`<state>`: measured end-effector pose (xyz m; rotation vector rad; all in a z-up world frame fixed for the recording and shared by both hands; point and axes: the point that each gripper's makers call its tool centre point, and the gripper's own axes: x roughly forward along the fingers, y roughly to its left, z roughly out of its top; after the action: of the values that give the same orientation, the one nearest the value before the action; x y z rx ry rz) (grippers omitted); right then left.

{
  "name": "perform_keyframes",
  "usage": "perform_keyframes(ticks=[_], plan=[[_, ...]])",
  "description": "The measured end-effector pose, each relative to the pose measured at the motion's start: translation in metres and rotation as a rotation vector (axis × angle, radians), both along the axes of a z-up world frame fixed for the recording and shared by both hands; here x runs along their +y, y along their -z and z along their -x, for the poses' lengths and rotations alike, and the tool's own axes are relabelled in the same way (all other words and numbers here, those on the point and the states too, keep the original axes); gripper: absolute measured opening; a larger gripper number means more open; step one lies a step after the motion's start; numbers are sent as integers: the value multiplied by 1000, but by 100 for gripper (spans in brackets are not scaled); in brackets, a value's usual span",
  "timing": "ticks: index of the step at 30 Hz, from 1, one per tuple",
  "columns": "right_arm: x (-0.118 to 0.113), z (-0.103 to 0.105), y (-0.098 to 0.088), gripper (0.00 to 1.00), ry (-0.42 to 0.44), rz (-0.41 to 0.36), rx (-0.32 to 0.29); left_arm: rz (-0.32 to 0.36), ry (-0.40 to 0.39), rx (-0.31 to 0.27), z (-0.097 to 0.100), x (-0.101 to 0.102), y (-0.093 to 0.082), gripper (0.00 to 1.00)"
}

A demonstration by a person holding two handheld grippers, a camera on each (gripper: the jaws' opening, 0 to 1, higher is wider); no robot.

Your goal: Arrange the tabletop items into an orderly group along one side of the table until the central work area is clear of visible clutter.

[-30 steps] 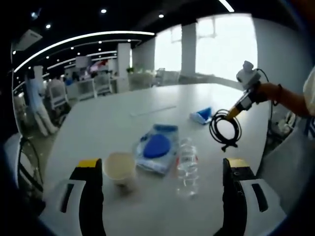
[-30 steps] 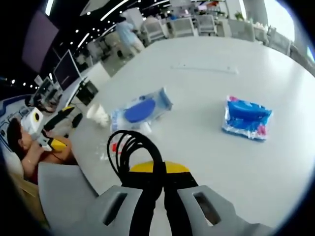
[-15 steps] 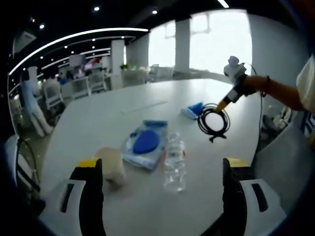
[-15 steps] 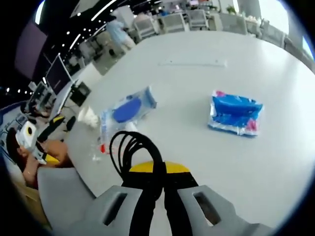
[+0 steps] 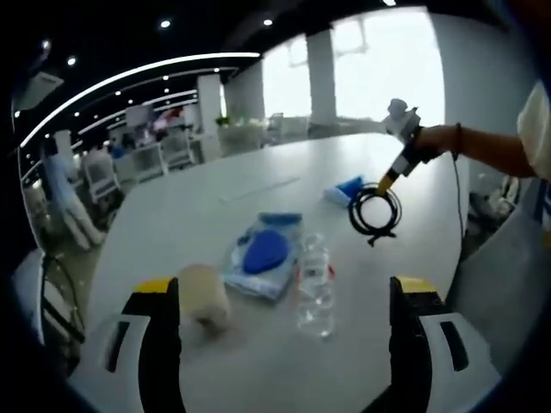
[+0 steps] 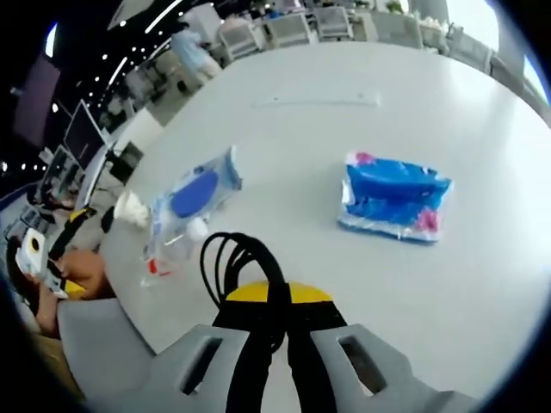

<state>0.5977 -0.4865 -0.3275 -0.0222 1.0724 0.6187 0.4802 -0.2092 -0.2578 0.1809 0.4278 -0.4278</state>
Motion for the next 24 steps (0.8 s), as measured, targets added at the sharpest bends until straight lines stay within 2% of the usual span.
perform_keyframes(ticks=[8,13,24], plan=[[-4,-15,14,4,-9,30,9,5,9,-4,-1,-5,-1,98],[-4,-20,22,4,-11,26,20,4,12,5,-2,-7,1,97],[-12,-25,44,4,-35,74,27,3,10,14,-4,-7,3,96]])
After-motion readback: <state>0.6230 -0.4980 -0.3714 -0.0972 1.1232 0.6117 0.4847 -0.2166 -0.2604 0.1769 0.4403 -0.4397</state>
